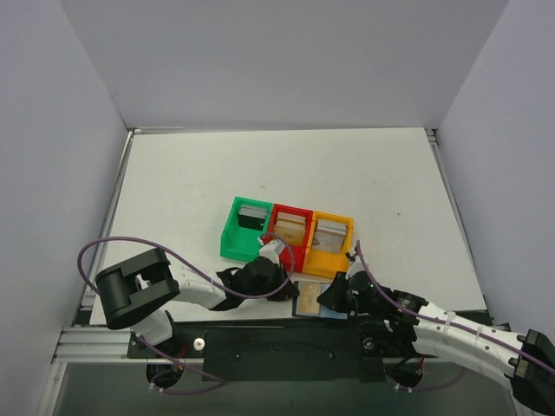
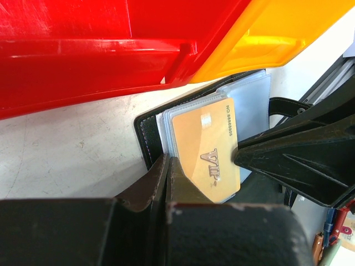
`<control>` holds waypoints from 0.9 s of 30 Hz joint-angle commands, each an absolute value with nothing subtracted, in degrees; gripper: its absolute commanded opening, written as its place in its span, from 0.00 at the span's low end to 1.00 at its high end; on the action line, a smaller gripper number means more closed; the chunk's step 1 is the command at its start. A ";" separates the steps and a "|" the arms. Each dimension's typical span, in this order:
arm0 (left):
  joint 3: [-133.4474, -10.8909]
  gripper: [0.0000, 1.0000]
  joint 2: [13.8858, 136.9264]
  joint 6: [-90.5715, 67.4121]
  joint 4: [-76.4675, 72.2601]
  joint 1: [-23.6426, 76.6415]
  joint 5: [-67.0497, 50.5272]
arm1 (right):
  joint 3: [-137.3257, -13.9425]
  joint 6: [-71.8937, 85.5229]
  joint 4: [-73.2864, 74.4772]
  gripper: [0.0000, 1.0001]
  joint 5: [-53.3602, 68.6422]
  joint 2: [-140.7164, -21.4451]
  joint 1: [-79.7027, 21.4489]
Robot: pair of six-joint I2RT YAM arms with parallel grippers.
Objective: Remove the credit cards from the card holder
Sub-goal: Remove the credit card from the card holder.
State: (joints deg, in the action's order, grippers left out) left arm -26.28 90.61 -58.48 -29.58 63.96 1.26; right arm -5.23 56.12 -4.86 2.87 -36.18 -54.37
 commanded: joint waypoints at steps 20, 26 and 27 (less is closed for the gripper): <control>-23.91 0.00 90.70 -58.97 -26.54 63.46 3.34 | -4.48 57.13 2.20 0.00 0.79 -30.76 -53.70; -23.56 0.00 90.44 -59.15 -26.63 63.46 3.52 | -4.40 57.22 3.08 0.00 0.27 -30.15 -53.61; -23.55 0.00 90.53 -59.15 -26.63 63.46 3.52 | -4.39 57.30 3.34 0.00 0.18 -30.15 -53.61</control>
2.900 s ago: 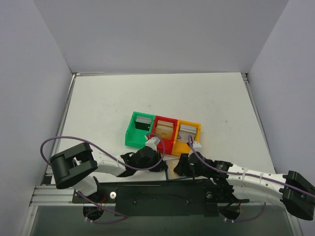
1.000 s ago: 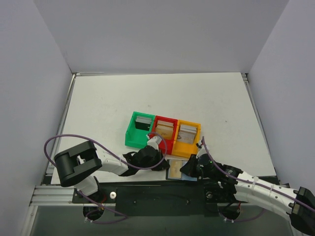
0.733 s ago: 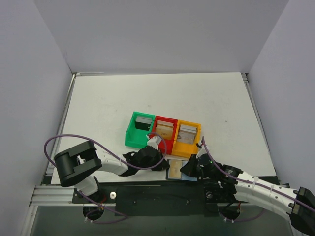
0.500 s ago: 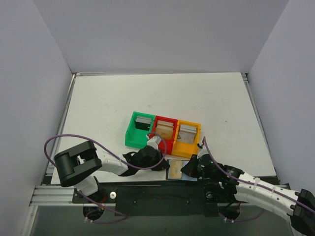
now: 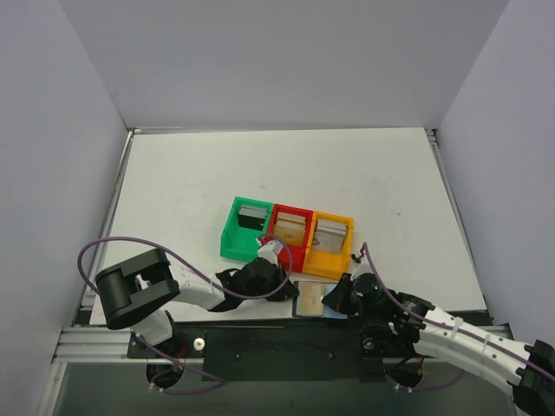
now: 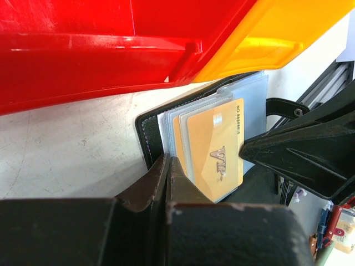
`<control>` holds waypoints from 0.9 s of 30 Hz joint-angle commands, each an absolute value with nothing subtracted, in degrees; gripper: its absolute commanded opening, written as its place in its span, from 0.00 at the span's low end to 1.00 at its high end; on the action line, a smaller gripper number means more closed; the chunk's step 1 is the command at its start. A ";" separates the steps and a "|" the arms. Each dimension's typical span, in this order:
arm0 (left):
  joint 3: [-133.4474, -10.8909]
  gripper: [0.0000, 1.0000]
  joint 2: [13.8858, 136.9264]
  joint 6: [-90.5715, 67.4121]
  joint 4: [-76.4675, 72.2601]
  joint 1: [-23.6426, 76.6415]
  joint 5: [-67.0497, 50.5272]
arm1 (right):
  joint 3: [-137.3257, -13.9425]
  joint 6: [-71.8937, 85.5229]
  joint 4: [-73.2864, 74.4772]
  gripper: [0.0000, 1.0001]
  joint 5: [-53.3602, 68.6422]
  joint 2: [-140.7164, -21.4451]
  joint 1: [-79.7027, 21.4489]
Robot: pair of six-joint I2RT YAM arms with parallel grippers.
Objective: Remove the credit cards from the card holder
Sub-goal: Remove the credit card from the card holder.
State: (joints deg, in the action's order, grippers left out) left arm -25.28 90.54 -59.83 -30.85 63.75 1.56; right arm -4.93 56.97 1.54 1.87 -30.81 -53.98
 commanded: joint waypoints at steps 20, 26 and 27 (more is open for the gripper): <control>-22.67 0.00 90.35 -59.50 -27.60 63.37 3.69 | -4.22 57.57 4.49 0.23 -0.88 -28.30 -53.61; -22.76 0.00 90.53 -59.41 -27.69 63.37 3.52 | -4.31 57.13 1.94 0.37 -0.53 -26.98 -53.61; -22.76 0.00 90.53 -59.41 -27.60 63.37 3.52 | -4.31 56.95 1.24 0.37 -0.53 -26.98 -53.61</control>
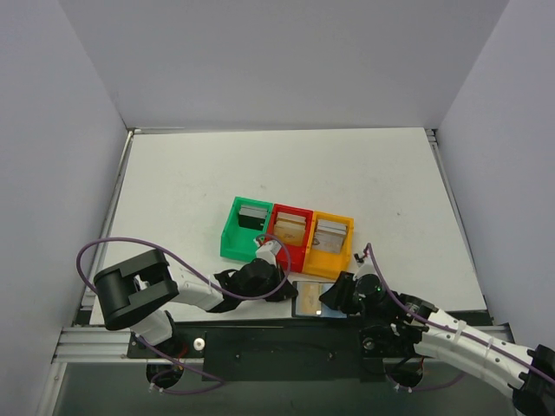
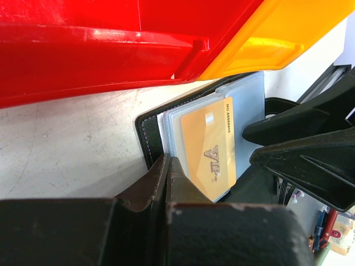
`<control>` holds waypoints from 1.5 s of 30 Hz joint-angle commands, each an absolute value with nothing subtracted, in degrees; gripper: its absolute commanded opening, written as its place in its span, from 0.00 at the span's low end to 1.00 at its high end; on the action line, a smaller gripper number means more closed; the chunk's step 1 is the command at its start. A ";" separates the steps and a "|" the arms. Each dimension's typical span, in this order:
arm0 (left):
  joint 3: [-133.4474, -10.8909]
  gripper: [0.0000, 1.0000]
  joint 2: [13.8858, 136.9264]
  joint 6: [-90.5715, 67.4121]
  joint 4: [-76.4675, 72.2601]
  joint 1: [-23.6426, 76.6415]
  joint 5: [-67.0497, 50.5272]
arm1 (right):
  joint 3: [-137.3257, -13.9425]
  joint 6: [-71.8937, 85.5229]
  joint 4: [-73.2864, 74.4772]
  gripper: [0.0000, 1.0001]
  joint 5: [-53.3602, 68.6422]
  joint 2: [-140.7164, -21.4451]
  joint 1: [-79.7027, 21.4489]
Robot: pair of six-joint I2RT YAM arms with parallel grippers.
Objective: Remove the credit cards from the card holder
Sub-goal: Remove the credit card from the card holder.
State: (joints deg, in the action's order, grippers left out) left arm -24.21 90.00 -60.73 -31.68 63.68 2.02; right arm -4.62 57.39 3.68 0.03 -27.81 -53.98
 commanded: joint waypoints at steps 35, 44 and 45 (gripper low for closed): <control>-23.03 0.00 90.97 -59.06 -28.30 63.37 3.08 | -3.08 56.78 -13.00 0.44 7.03 -38.49 -53.61; -23.20 0.00 91.05 -58.98 -28.21 63.37 2.99 | -2.29 57.57 -14.50 0.42 7.03 -36.13 -53.61; -23.12 0.00 91.14 -58.97 -28.21 63.37 2.99 | -2.20 57.92 -15.02 0.42 7.03 -35.78 -53.61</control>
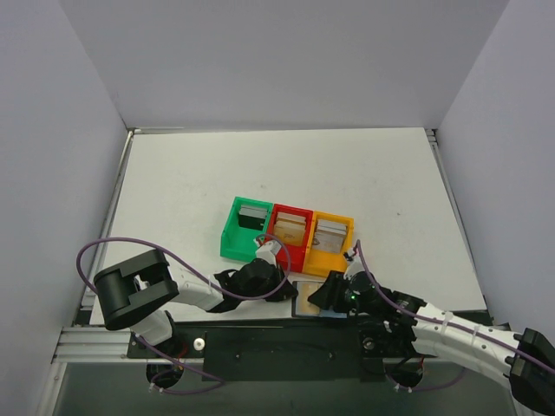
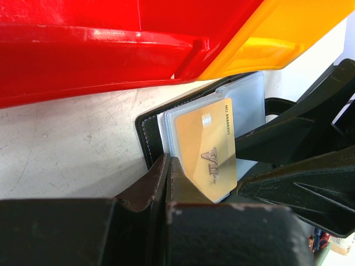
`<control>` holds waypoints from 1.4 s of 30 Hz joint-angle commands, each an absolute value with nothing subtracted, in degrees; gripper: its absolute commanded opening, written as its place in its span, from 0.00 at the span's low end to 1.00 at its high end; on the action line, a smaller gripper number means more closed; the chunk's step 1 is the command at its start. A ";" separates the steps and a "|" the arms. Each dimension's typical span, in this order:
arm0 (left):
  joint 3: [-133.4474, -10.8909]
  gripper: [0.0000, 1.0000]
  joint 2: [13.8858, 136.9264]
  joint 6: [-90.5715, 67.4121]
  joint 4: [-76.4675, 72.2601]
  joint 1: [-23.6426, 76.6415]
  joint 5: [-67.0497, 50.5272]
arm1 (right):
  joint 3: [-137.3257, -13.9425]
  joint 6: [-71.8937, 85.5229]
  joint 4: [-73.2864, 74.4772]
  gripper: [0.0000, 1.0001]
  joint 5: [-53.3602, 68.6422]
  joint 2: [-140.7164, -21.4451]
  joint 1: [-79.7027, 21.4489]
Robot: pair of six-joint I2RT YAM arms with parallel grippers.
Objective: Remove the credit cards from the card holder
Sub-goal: Remove the credit card from the card holder.
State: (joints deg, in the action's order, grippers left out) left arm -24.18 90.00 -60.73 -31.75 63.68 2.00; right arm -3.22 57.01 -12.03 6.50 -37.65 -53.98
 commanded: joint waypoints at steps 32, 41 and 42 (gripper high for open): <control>-24.08 0.00 91.76 -58.71 -27.51 63.37 2.73 | -0.35 58.89 -10.63 0.03 5.98 -31.11 -52.38; -23.55 0.00 91.49 -59.15 -27.51 63.28 2.99 | -0.44 58.89 -8.09 0.00 5.63 -28.83 -52.12; -23.47 0.00 91.49 -59.15 -27.51 63.28 2.90 | -0.44 58.80 -7.39 0.00 5.63 -28.57 -52.21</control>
State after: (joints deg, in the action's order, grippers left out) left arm -24.23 90.06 -60.60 -31.75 63.64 1.89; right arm -2.66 58.57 -8.10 6.39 -30.37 -52.53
